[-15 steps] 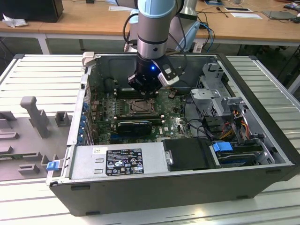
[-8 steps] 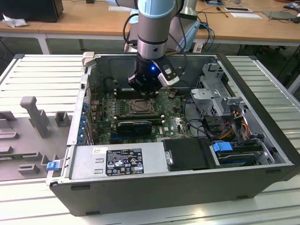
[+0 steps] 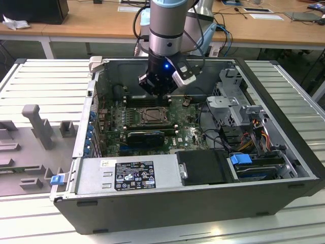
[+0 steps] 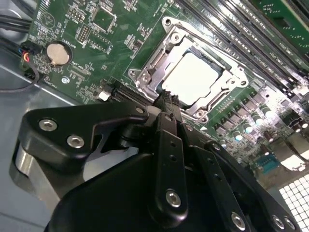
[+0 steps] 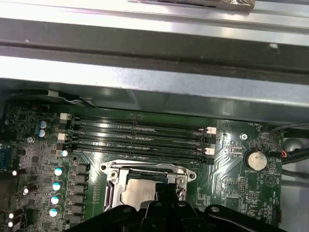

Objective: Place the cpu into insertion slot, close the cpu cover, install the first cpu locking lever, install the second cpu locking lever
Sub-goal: 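Install the second cpu locking lever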

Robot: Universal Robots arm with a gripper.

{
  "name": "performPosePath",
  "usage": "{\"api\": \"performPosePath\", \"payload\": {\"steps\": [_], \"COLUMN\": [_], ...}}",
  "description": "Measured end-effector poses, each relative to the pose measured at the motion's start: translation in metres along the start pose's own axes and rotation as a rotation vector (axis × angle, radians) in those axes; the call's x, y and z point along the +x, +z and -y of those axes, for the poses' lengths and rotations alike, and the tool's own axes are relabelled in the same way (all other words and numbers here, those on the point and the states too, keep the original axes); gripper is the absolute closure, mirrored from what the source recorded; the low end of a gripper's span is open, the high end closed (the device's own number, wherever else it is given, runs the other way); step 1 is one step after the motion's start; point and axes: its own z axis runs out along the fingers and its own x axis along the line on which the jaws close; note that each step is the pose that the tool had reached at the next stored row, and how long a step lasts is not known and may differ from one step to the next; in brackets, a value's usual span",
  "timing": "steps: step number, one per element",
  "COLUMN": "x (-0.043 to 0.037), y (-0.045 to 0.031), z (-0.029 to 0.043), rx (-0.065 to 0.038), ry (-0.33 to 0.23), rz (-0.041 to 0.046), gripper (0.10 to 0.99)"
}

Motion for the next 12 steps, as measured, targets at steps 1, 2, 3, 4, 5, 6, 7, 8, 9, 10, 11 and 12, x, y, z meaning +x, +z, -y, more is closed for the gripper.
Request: {"api": "performPosePath", "payload": {"steps": [1,2,3,4,5,6,7,8,9,10,11,12], "x": [0.0001,0.0002,0.0003,0.0004,0.0005,0.0006,0.0009,0.0010,0.0011,0.0012,0.0012,0.0012], "y": [-0.0001,-0.0001,-0.0002,-0.0004,-0.0004,-0.0005,-0.0008,-0.0009,-0.0010,-0.0015,-0.0039,-0.0046], "z": [0.0012,0.0019,0.0031,0.0047,0.0059,0.0070,0.0102,0.0114,0.0125,0.0131,0.0134,0.0140], "rx": [0.000,0.000,0.000,0.000,0.000,0.000,0.000,0.000,0.000,0.000,0.000,0.000], "ry": [0.000,0.000,0.000,0.000,0.000,0.000,0.000,0.000,0.000,0.000,0.000,0.000], "rz": [0.0000,0.0000,0.0001,0.0000,0.0001,0.0000,0.0000,0.0001,0.0000,0.0000,0.0000,0.0001], "gripper": [0.980,0.980,0.980,0.980,0.980,0.980,0.980,0.980,0.980,0.980,0.980,0.980]}}
